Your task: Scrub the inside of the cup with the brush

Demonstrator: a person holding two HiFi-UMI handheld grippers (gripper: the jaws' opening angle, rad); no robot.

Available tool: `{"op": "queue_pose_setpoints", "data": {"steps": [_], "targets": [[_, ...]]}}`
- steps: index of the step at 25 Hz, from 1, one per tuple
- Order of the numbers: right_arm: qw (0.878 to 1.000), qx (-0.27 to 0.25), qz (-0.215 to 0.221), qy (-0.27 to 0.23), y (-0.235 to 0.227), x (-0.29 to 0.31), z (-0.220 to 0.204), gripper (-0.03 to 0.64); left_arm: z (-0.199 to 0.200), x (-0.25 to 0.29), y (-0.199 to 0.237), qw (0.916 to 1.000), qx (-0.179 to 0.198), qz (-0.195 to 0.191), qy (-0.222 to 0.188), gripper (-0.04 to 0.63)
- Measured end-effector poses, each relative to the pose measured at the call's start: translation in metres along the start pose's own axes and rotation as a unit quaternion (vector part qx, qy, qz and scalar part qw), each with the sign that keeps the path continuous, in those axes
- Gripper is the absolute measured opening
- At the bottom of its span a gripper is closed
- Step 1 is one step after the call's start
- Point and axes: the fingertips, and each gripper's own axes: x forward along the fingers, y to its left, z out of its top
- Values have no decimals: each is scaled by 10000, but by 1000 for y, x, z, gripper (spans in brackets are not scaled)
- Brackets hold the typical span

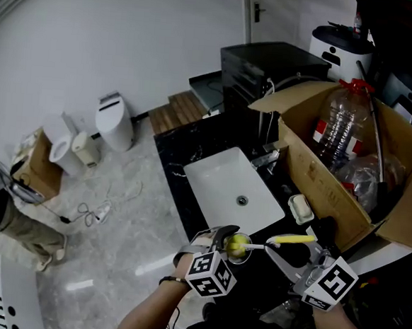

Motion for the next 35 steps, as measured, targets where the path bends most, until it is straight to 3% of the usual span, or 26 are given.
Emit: {"op": "queue_pose_setpoints", "data": {"steps": [11, 18, 22, 28, 31, 35], "targets": [[9996, 297, -28, -8, 2, -21, 4, 43, -18, -7, 30, 9967, -670, 450, 56, 439], [9944, 1045, 122, -30, 0, -21, -6, 41, -27, -13, 48, 9935, -406, 1024, 290, 439], [9837, 1767, 251, -234, -5, -20, -9, 41, -27, -19, 52, 9923, -401, 1144, 251, 439], [9580, 2782, 361, -587, -12, -19, -16, 44, -18, -28, 56, 9906, -405, 1307, 86, 439], [9492, 3041, 401, -704, -12, -16, -17, 48, -14, -30, 58, 9901, -462, 1322, 16, 439], [9464, 3125, 389, -724, -10, -11, -20, 49, -14, -30, 56, 9906, -481, 1282, 22, 439]]}}
